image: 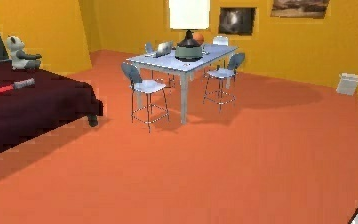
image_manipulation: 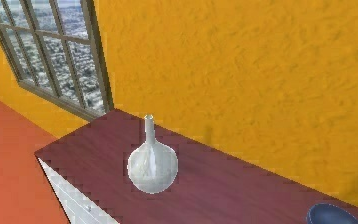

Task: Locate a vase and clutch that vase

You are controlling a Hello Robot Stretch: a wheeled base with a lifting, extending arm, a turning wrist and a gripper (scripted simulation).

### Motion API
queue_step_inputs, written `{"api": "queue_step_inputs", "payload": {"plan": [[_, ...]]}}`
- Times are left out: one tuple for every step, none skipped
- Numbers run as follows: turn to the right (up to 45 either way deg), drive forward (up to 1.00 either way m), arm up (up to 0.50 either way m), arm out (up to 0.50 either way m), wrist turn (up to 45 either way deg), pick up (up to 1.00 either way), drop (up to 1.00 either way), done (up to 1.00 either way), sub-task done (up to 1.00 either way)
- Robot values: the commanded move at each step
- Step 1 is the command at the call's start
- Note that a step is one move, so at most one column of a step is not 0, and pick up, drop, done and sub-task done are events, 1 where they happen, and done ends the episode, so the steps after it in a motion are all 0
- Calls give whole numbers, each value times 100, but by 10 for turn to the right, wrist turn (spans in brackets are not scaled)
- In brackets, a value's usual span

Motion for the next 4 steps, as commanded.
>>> {"api": "queue_step_inputs", "payload": {"plan": [[0,0,50,0,0,0,0,0,0],[0,0,38,0,0,0,0,0,0],[0,0,0,16,0,0,0,0,0],[0,0,0,0,450,0,0,0,0]]}}
